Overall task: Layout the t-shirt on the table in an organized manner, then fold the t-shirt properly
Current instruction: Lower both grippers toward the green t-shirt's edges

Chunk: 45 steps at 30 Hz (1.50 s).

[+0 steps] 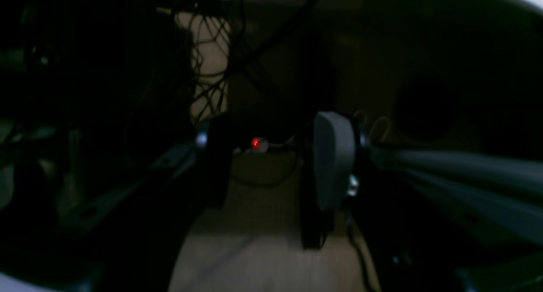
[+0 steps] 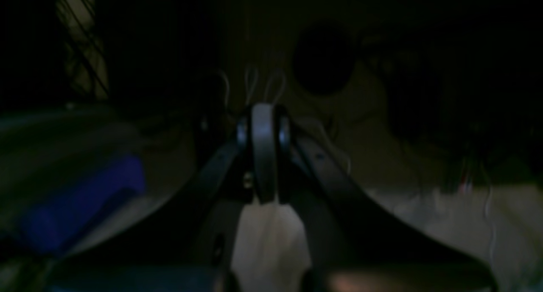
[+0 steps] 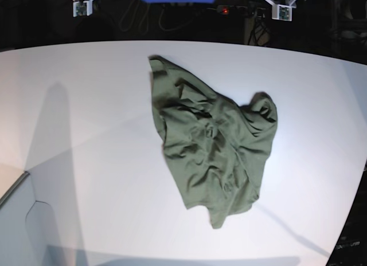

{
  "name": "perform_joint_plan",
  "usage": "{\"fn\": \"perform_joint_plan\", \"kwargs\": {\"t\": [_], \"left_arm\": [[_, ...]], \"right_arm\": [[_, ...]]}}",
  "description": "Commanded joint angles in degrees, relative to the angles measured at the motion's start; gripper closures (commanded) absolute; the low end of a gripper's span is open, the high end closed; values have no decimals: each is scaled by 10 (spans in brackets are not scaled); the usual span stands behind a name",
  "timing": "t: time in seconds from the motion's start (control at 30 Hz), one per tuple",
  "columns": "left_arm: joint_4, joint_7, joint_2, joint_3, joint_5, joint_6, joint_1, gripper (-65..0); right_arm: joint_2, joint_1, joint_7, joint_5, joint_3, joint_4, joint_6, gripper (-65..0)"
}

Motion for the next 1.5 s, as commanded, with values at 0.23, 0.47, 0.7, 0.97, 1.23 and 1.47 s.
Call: {"fn": "perform_joint_plan", "kwargs": {"t": [0.23, 0.47, 0.7, 0.97, 1.23, 1.47], "left_arm": [[91, -13, 0, -78, -4, 2, -5, -308], [101, -12, -5, -97, -43, 2, -55, -433], [95, -12, -5, -97, -62, 2, -148, -450], [94, 98, -5, -140, -64, 2, -248, -453], [93, 164, -5, -209, -62, 1, -293, -454], [37, 173, -5, -214, -64, 1, -290, -454]], "right_arm": [[4, -12, -48, 1, 0, 153, 3, -3], [4, 25, -49, 1, -46, 170, 3, -186], [1, 76, -49, 1, -126, 169, 3, -258], [-2, 163, -50, 1, -220, 134, 2, -264], [-25, 225, -50, 4, -230, 42, 1, -306], [-29, 283, -50, 4, -229, -58, 1, -307]]}}
